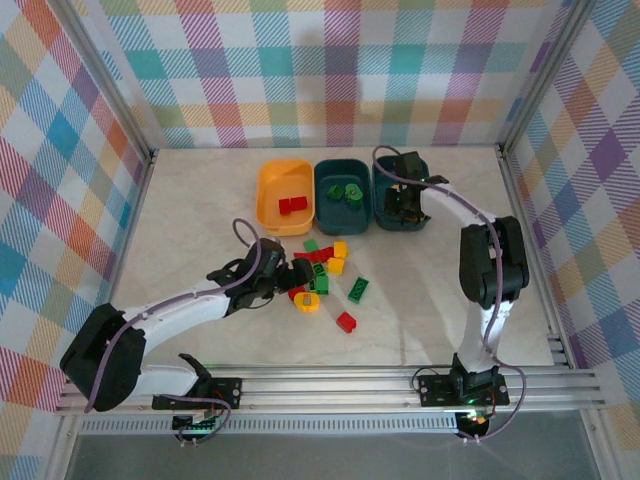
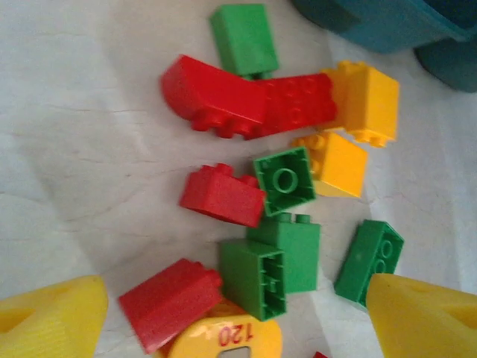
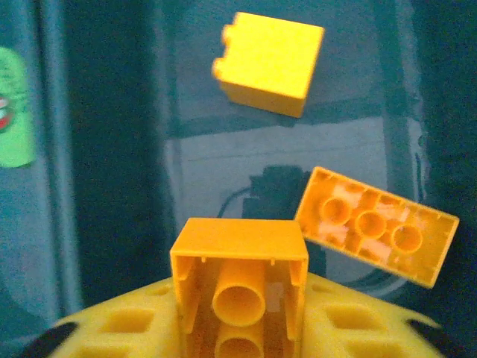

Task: Sort the legos into containers by color

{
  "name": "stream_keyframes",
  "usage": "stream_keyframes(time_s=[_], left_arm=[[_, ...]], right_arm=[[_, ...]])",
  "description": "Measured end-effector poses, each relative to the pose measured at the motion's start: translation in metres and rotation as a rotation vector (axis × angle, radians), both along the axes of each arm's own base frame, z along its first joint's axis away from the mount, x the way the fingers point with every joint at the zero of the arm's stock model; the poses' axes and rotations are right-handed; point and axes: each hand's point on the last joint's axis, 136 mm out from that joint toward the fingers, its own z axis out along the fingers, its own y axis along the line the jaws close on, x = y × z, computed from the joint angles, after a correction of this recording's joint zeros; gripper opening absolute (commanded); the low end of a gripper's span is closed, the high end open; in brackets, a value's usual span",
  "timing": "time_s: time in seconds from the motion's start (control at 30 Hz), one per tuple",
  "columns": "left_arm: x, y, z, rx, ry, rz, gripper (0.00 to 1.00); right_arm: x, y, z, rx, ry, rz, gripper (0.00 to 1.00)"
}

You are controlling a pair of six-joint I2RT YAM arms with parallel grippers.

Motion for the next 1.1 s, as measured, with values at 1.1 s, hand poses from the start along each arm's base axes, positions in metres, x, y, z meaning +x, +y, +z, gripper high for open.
stream_keyframes(time_s=[1.1], left_arm=[[-0.012,-0.162,-0.06,0.471,0.043,-0.706,0.66]], right_arm=[[-0.146,-0.033,0.028,0.064,-0.263,-0.163,0.68]])
